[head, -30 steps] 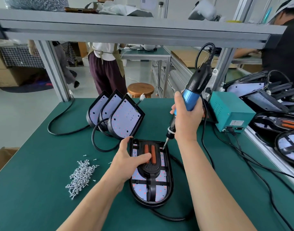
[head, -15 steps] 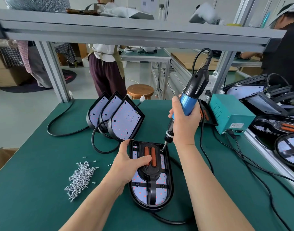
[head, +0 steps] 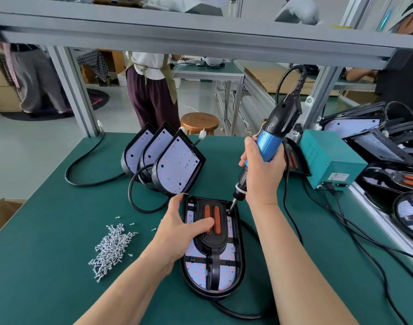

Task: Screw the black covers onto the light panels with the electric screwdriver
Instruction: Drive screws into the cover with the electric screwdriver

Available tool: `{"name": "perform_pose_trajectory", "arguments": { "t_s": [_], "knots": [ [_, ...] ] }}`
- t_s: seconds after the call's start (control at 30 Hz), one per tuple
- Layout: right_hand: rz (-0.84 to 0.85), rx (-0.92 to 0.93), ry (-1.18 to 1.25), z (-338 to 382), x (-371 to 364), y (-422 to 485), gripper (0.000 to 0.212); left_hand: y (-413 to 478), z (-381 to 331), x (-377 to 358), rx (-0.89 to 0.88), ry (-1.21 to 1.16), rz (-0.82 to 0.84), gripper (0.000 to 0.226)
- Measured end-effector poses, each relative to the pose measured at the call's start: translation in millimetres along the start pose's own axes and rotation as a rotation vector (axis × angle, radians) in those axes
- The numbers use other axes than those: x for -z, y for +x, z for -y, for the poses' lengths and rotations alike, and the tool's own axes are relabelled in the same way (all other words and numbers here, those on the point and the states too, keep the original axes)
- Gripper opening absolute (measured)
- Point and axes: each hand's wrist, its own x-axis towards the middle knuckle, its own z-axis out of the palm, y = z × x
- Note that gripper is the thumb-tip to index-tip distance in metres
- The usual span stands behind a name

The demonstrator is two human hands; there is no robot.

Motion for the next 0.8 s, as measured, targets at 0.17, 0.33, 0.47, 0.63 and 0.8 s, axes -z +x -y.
{"name": "perform_pose_trajectory", "arguments": {
  "t_s": [0.17, 0.33, 0.47, 0.63, 0.8],
  "knots": [
    [0.112, -0.012, 0.057, 0, 2, -2, 0.025, -1, -2, 0, 0.001, -0.021, 0.011, 0.092],
    [0.074, -0.01, 0.197, 25, 10, 8, 0.027, -2, -2, 1, 0.016, -0.019, -0.001, 0.094],
    [-0.046, -0.068, 0.35, 39, 38, 16, 0.024, -4, -4, 2, 0.029, 0.04, -0.016, 0.094],
    [-0.192, -0.315, 0.452, 19, 73, -20, 0.017, -15, -10, 4, -0.008, 0.263, -0.076, 0.088],
    [-0.299, -0.463, 0.51, 26, 87, -40, 0.022, -14, -9, 47, -0.213, 0.589, -0.421, 0.011]
  ]
}}
